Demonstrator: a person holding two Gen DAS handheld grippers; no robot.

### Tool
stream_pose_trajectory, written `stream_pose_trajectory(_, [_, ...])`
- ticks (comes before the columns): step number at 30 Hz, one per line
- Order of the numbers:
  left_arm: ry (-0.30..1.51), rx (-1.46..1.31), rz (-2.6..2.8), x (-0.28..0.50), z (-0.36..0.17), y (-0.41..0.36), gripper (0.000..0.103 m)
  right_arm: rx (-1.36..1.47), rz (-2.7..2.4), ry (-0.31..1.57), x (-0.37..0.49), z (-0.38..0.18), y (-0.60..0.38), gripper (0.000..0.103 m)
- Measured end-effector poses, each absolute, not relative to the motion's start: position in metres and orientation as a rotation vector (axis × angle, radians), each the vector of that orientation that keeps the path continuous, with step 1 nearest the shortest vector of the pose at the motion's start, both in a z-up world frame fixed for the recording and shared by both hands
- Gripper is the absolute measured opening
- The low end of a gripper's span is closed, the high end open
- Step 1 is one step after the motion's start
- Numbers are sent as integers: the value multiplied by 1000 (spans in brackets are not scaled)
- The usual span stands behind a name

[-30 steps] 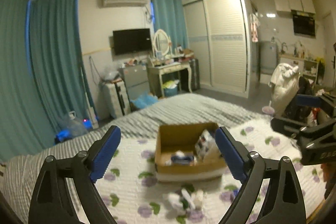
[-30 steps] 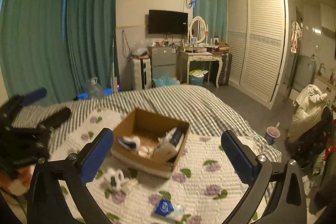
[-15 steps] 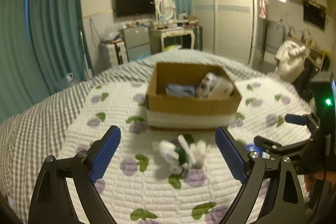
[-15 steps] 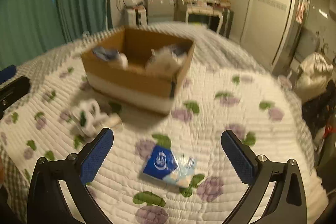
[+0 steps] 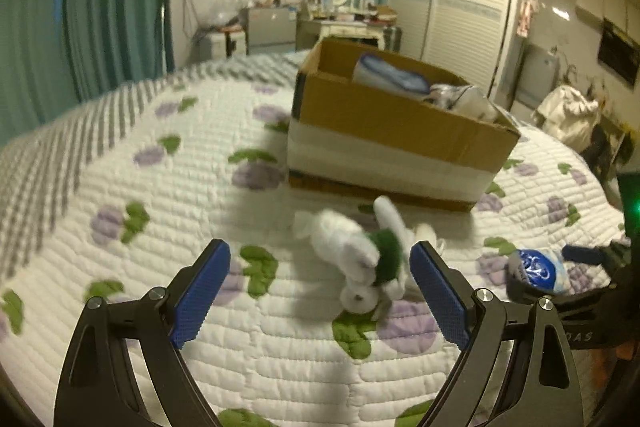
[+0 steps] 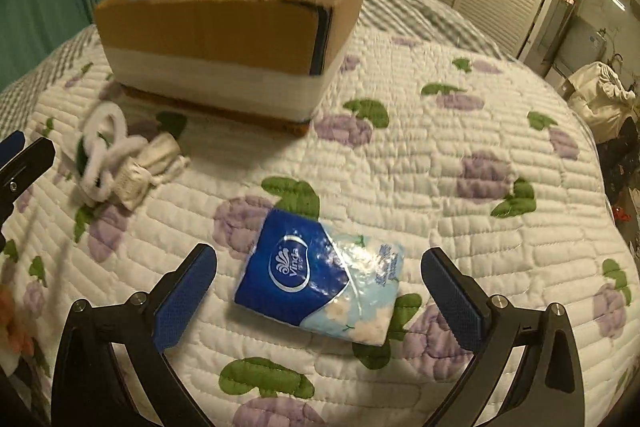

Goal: Organize soft objects
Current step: 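Grasp the white plush toy with the left tool while the right tool grasps the blue tissue pack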

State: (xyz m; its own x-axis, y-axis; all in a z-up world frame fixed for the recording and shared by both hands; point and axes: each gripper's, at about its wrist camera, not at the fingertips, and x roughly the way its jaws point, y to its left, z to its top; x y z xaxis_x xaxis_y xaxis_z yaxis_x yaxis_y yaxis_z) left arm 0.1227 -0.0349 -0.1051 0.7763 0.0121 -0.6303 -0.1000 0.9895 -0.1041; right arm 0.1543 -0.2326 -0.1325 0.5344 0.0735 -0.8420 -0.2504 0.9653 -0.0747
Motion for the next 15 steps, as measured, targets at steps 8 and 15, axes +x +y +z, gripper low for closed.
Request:
stream_pose_trajectory(8, [781,-103,13,131,-116,-41,93,-174,221,1021,164,-133,-228,74])
stream_pose_trajectory(15, [781,-113,-36,149,-113,-50,90,-172,239,984,164,-125,-226,73])
